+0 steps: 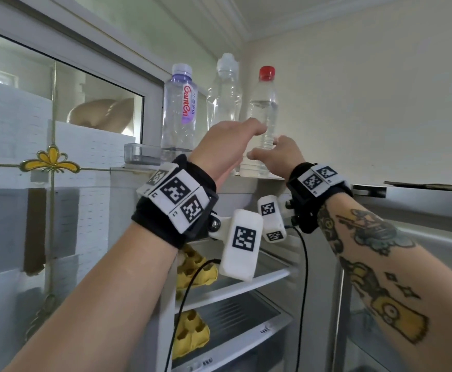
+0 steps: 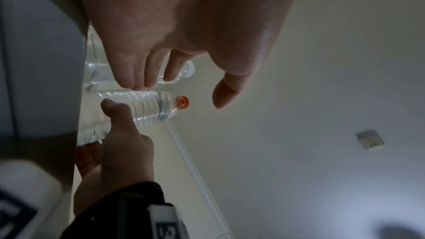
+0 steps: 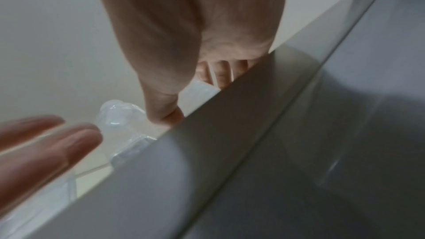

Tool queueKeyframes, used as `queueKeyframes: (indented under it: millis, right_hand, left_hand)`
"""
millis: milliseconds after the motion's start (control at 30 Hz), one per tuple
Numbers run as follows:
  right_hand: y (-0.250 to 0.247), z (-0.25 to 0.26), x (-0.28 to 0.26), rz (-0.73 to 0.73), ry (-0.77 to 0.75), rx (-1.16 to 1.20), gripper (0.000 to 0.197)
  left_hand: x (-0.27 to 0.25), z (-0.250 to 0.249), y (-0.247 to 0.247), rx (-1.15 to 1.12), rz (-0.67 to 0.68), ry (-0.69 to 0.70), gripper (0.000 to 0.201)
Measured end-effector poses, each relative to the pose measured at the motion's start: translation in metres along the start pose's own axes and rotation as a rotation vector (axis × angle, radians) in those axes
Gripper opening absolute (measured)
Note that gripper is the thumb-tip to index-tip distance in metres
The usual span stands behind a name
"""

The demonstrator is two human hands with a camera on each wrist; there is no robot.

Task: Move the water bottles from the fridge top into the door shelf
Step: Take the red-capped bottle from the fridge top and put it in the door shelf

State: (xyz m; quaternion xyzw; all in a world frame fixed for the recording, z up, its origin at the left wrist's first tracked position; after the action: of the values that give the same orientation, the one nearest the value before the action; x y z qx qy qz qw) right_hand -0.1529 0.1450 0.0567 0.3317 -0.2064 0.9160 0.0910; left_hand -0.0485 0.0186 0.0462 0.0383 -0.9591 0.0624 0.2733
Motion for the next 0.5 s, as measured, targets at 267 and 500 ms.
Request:
queueKeyframes:
  millis: [267,500]
  right_hand:
    - [-0.053,-0.007,-0.035,-0.142,-0.063,0.058,0.083]
    - [-0.113,-0.046,-0.109,-0.088,-0.081,0.011,0.055]
  left_hand:
    - [-0.006,-0.008,0.039,0.119,-0.015,0.106,0.082]
    - [-0.011,0.012,0.118,0.173,0.054,0.139,0.07]
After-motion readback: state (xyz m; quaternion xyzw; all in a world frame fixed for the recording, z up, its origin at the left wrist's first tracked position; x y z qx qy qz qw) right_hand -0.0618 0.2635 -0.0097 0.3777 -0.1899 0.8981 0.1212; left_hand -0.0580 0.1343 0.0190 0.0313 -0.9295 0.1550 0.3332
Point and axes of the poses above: each hand's wrist, its own x-axis towards the middle knuckle, its own y-axis out of the palm, z = x × y, the point moved 4 cm from there along x, towards the middle knuckle, and after that the axes turned 3 degrees about x, right-handed, at the moved point
